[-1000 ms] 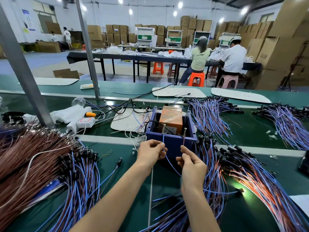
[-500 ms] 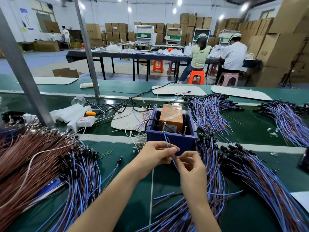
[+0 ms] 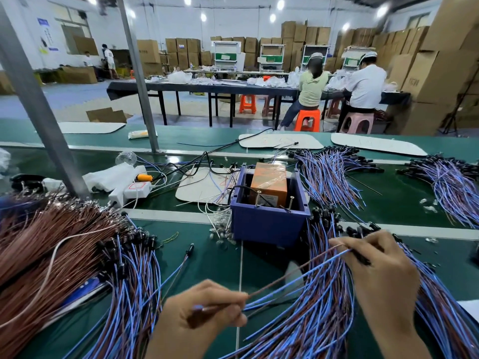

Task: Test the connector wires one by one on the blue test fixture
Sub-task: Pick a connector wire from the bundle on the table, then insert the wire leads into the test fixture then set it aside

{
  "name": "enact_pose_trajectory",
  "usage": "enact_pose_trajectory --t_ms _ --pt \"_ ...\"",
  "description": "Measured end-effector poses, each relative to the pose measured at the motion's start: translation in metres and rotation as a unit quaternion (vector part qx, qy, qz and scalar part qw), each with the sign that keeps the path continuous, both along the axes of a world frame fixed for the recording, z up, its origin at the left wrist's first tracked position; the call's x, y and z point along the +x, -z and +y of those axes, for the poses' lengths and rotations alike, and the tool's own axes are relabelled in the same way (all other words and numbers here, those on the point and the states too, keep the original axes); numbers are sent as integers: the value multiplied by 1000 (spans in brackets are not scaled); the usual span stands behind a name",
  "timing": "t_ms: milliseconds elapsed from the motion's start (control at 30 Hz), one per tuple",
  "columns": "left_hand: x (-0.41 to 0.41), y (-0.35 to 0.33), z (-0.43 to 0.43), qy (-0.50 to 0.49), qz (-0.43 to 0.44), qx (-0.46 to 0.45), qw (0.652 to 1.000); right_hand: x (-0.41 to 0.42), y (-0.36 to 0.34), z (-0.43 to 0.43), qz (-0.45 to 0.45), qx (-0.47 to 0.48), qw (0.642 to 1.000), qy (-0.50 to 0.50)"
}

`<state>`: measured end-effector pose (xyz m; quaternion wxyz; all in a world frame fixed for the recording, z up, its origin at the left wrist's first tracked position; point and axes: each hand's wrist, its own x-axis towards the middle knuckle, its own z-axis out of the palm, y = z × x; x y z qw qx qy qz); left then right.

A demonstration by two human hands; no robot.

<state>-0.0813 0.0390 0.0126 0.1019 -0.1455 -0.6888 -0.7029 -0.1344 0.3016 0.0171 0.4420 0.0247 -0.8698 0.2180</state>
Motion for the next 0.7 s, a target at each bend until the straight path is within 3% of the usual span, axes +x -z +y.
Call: enact_pose_trajectory --t_ms 100,167,300,367,433,533,567,700 --pt "7 10 -7 -10 31 -35 999 -8 -5 -2 37 -18 999 -12" --pt "8 17 -12 -24 20 -71 997 -13 0 -4 7 -16 1000 -12" --pt "4 33 -36 -20 -48 -287 956 -16 25 -5 -227 -30 973 -25" --pt "-5 36 -53 -97 -28 -349 932 -12 35 -4 -276 -32 960 -31" --pt "-21 40 -66 -167 -28 -438 883 -8 38 -8 -298 -35 953 -40" --pt "-46 47 -76 -212 -89 -622 748 -3 36 -22 -308 -50 947 -75" --pt "-51 50 -77 -204 -108 -656 718 -1 35 -28 -308 -52 945 -92" --pt "-60 56 -77 -214 -123 -666 704 8 35 -54 -355 -77 911 -195"
